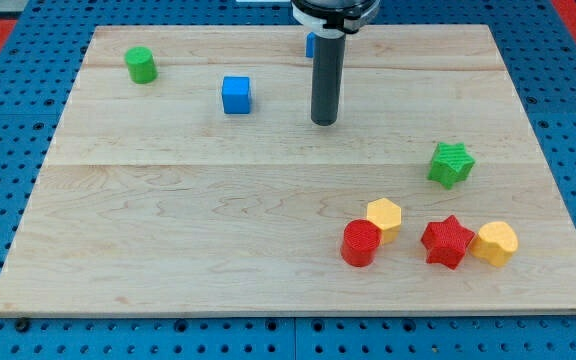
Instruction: Move the green star diagonal to red circle
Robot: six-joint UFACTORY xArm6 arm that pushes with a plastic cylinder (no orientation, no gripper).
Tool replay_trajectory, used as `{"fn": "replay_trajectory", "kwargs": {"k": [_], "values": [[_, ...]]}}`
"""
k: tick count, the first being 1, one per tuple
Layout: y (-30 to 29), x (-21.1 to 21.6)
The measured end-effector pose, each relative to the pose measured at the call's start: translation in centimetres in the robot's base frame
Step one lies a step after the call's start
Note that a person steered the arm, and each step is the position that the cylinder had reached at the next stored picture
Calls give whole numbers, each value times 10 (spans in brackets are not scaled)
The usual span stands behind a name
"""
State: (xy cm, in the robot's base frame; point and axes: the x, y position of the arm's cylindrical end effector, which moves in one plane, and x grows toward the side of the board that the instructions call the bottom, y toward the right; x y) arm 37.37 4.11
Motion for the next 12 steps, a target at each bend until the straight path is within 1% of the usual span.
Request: {"fn": "replay_trajectory", "kwargs": {"k": [2,5,6,7,8,9,10,11,12], "values": [[12,0],[125,6],[147,6],[156,6],[172,27],[202,38],[205,38],[205,54],[206,85]]}}
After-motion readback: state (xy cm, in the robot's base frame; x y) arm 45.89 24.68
